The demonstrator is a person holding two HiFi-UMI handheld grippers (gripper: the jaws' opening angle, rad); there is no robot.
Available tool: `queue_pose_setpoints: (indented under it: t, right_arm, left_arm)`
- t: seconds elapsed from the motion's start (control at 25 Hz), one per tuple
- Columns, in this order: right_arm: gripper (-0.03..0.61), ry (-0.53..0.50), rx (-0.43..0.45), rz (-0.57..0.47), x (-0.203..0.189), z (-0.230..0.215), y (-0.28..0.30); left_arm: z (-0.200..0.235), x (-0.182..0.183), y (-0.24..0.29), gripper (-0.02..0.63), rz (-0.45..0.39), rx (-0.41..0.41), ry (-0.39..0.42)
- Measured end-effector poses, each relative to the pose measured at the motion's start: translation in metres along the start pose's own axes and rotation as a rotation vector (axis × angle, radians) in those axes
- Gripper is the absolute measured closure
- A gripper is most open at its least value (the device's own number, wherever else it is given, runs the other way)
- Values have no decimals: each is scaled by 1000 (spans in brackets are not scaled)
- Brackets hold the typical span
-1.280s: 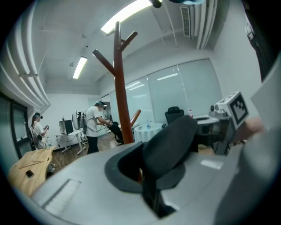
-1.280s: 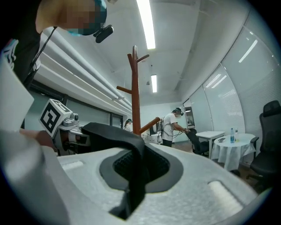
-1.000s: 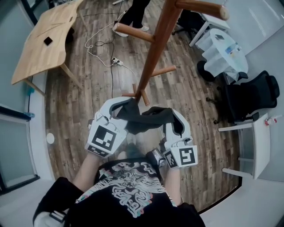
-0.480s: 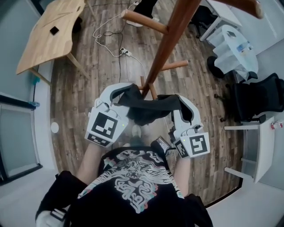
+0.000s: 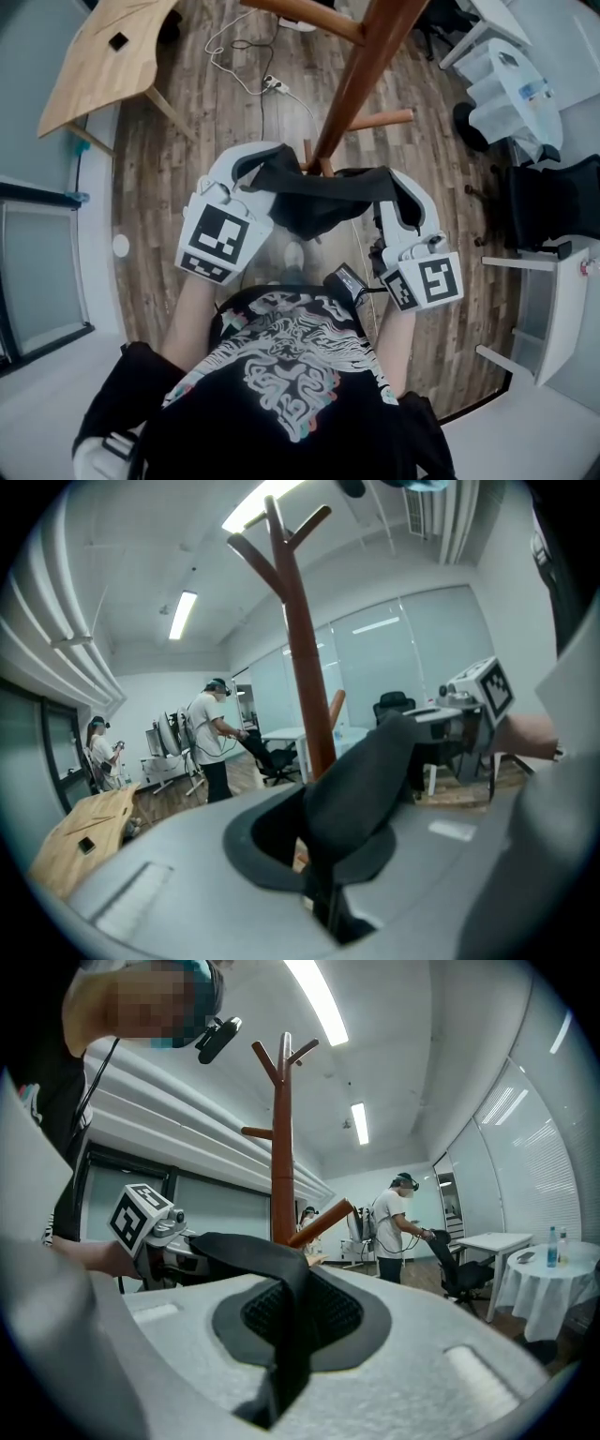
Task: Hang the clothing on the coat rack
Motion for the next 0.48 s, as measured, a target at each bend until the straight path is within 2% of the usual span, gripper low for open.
queue_pose_setpoints:
  t: [0.48]
  right_arm:
    - [555,46,50,-23,3,-10,25]
  left_arm:
    - [19,1,12,618,7,12,-21]
Point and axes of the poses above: the fingertips, and each gripper's own axes: y forward along the fingers, z to its left, x out of its top, the point moved 4 cm from there along -y, backward along the fingers, and after that the axes turned 10 degrees about -x, right-handed, at the moved point
